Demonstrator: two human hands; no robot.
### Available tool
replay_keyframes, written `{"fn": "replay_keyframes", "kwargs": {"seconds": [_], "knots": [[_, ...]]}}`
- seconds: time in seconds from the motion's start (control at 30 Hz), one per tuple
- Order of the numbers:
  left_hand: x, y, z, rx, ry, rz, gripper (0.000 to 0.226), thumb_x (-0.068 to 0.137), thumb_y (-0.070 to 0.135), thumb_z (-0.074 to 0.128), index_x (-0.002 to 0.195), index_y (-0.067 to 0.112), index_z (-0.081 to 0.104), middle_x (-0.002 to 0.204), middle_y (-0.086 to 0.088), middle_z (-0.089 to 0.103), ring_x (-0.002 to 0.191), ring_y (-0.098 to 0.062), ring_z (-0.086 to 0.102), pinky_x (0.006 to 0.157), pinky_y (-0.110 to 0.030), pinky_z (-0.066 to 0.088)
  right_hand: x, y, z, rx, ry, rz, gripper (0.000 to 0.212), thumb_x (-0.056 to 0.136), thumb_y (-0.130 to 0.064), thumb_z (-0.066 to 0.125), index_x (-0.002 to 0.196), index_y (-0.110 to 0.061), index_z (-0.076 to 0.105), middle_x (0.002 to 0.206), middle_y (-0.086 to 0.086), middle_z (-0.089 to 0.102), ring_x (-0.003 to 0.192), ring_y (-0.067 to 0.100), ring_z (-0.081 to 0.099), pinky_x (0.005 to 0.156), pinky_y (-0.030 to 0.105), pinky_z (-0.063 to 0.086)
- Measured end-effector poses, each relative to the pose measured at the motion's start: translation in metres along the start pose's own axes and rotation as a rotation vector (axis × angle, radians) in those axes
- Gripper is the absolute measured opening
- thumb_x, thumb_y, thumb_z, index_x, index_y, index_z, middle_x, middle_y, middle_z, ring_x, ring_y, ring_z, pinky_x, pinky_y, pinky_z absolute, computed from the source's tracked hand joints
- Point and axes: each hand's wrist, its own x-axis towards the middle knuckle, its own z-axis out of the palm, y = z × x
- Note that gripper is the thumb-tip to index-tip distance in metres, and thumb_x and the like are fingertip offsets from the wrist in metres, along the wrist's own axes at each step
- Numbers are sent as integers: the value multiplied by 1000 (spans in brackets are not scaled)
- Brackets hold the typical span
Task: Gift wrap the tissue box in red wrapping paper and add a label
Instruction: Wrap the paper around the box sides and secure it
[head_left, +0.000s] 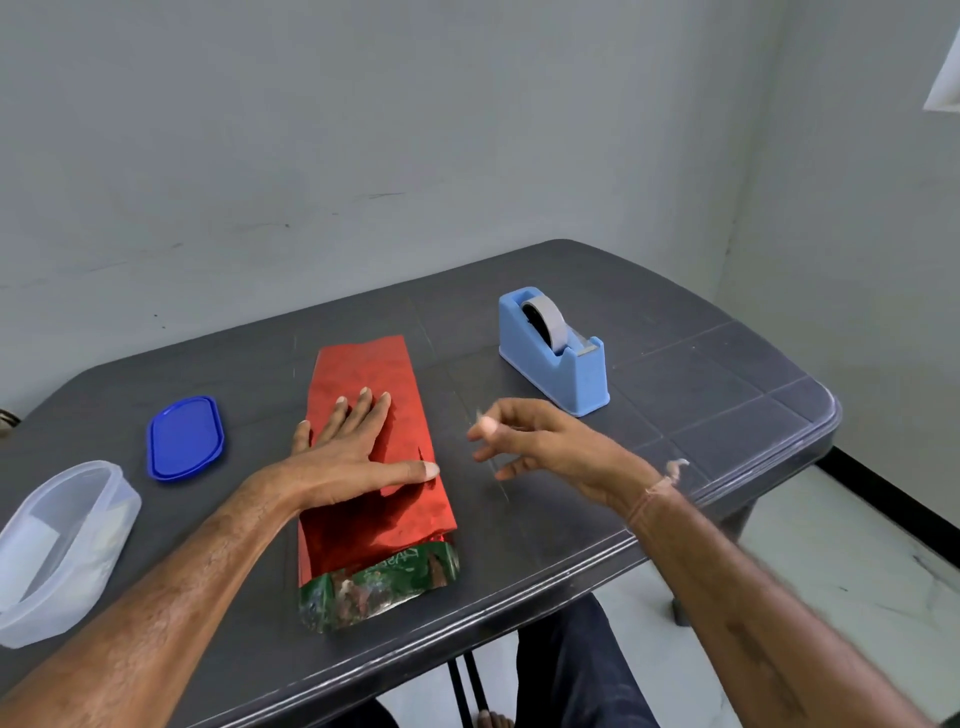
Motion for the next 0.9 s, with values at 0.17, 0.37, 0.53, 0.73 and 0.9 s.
{"fn": "replay_keyframes", "kwargs": {"seconds": [0.17,0.37,0.53,0.73,0.9], "knots": [[2,6,0,19,-15,-33,163,22,114,28,158,38,-21,162,13,-35,151,-13,-31,121,-57,-18,33,-4,8,-180,-199,84,42,101,-43,60,109,-2,60,104,8,66,99,14,67,85,36,57],[3,5,0,31,-36,-42,161,26,114,30,157,39,-24,161,12,-37,150,-14,-33,121,-57,-19,50,-2,13,-258,-279,111,25,102,-43,59,102,-18,60,98,-3,64,96,11,65,76,31,55],[0,7,-1,35,-45,-38,162,25,114,29,157,38,-25,160,13,-38,150,-14,-34,121,-57,-19,56,1,15,-304,-276,92,29,100,-43,63,105,-15,63,95,-2,61,87,9,61,65,24,52],[0,7,0,40,-36,-42,161,25,114,29,157,38,-25,161,13,-38,149,-13,-34,121,-57,-19,62,6,16,-337,-273,71,45,98,-45,65,108,-1,60,100,5,60,85,11,58,63,23,50],[0,8,0,49,-36,-42,162,25,115,28,157,37,-26,161,12,-39,150,-14,-34,121,-57,-19,65,8,21,-375,-276,55,38,98,-45,65,99,-8,61,93,7,59,78,10,55,61,23,49]]}}
